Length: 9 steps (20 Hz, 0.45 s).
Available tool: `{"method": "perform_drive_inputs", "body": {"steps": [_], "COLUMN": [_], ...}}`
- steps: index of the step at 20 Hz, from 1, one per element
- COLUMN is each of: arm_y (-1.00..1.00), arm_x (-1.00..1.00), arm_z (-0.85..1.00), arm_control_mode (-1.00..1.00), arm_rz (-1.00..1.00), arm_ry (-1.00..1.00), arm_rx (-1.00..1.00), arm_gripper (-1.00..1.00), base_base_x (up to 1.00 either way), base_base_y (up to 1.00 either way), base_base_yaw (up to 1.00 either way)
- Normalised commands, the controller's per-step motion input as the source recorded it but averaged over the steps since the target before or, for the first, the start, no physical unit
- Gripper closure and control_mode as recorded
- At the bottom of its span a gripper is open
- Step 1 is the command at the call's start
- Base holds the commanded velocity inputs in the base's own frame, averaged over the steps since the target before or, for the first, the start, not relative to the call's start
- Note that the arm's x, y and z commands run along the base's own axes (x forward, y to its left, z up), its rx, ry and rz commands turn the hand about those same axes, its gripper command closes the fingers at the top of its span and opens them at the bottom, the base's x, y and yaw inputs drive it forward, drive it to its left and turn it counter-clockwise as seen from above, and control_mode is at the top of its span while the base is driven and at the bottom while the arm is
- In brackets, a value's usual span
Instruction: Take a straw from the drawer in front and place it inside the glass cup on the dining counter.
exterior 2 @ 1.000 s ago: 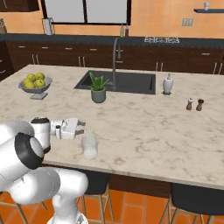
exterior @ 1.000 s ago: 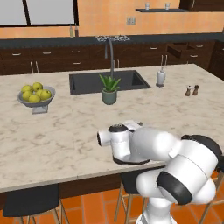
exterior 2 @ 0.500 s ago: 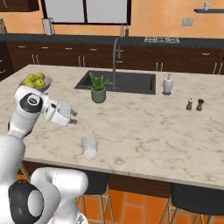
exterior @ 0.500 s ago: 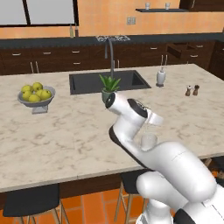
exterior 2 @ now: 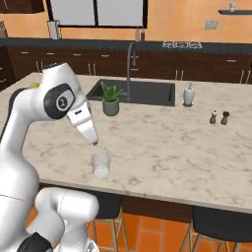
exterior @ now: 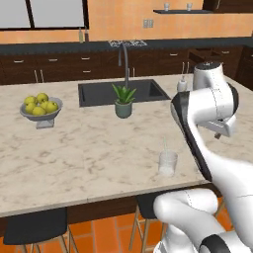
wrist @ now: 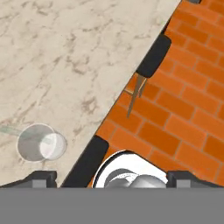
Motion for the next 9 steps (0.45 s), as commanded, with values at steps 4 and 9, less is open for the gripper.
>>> {"method": "perform_drive_inputs", "body": {"steps": [4, 9], "arm_y": [-0.96, -0.94], "arm_x": [-0.44, -0.34], "arm_z": [0.01, -0.12], "arm_control_mode": [-1.0, -1.0], "arm_rz": [0.0, -0.01], "arm_ry": [0.08, 0.11], "arm_rx": [0.19, 0.08], "arm_gripper": [-1.0, -1.0], "base_base_x": [0.0, 0.0], "base_base_y": [0.0, 0.0], "base_base_yaw": [0.0, 0.0]}}
